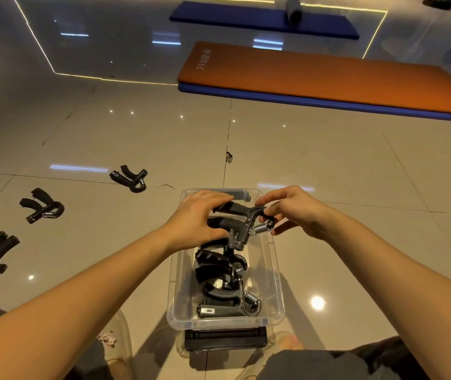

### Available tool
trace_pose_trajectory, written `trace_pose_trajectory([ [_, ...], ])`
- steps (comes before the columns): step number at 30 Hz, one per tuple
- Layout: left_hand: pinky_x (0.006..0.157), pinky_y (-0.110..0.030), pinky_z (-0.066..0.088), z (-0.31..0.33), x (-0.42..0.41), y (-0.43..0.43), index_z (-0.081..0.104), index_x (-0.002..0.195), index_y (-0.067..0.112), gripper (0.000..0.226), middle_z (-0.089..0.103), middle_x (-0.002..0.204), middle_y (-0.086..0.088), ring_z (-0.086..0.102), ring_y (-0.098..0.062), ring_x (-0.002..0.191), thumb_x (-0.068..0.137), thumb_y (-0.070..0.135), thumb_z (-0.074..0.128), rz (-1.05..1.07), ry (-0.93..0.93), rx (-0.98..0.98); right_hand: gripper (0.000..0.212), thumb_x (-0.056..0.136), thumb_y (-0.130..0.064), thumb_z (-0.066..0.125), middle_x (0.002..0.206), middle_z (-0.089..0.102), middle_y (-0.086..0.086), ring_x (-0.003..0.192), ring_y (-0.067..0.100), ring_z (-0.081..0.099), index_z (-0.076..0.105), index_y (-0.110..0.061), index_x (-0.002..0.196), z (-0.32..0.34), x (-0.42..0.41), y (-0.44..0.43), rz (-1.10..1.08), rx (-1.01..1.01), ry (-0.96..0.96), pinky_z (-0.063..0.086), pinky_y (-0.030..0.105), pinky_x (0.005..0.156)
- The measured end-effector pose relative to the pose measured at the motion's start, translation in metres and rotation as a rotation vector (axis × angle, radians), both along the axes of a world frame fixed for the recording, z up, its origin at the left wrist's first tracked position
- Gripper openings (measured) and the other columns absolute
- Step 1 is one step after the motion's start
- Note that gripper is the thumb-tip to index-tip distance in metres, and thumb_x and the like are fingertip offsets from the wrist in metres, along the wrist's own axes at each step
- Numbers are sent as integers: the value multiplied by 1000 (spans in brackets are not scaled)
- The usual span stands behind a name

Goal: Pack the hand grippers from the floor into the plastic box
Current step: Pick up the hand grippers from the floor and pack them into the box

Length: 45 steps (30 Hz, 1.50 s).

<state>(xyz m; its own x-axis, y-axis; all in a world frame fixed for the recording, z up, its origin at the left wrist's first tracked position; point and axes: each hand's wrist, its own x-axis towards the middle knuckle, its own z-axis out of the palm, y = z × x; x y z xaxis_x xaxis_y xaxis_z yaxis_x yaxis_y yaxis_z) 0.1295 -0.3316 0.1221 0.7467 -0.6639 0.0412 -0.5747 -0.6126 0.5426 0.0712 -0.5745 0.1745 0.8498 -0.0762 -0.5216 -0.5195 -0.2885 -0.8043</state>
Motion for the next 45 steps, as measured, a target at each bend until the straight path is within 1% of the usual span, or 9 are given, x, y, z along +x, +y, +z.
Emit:
trace_pose_trajectory([
  [10,95,-31,46,-5,-7,-5,61,133,26,58,67,118,10,54,-8,108,80,43,78,-161,-99,89,21,97,-3,60,99,75,16,84,22,69,71,-12,113,-19,-5,-3,145,-83,-3,61,41,75],
  [13,94,-28,47,-14,-6,-3,63,129,22,55,65,116,8,55,-10,107,80,40,78,-135,-44,146,29,97,-19,65,101,73,10,84,21,67,65,-9,124,-34,-4,-2,212,-357,-44,57,38,75],
  [15,91,-30,50,-22,-5,0,64,124,21,50,65,111,7,56,-11,104,79,38,78,-94,-2,186,50,95,-31,67,119,68,9,103,25,64,55,-11,139,-44,-4,-6,284,-661,-56,52,38,88],
  [17,88,-32,53,-36,-7,1,65,121,21,47,66,109,5,59,-13,102,78,35,80,-33,56,217,66,92,-36,69,135,61,9,120,29,59,42,-13,148,-52,-5,-10,321,-809,-26,50,40,98],
  [24,83,-35,56,-84,-5,-14,67,105,20,33,67,98,3,64,-18,92,76,28,81,-40,76,476,75,85,-34,78,143,55,9,126,30,55,40,-14,147,-76,-10,-10,515,-814,60,48,44,103],
  [29,90,-39,54,-108,3,-29,69,106,19,34,59,106,2,61,-20,96,75,28,80,-71,97,536,86,86,-38,77,146,52,9,128,31,54,29,-17,154,-80,-10,-13,542,-838,69,49,47,102],
  [34,84,-35,54,-130,1,-30,68,100,19,28,58,108,3,60,-20,97,75,26,80,-64,141,541,97,85,-45,76,150,43,11,130,34,51,17,-25,160,-84,-7,-18,546,-853,92,48,45,102],
  [38,93,-38,48,-134,2,-31,66,104,25,34,61,108,5,54,-19,103,75,40,79,-99,45,646,103,82,-46,78,151,41,12,132,34,50,13,-27,160,-84,-4,-21,536,-832,104,48,44,102],
  [45,100,-39,49,-142,2,-31,60,137,28,69,61,131,4,55,-22,123,75,45,85,-39,164,656,105,82,-48,77,154,41,11,137,31,46,8,-32,161,-85,-7,-26,508,-769,113,46,45,105],
])
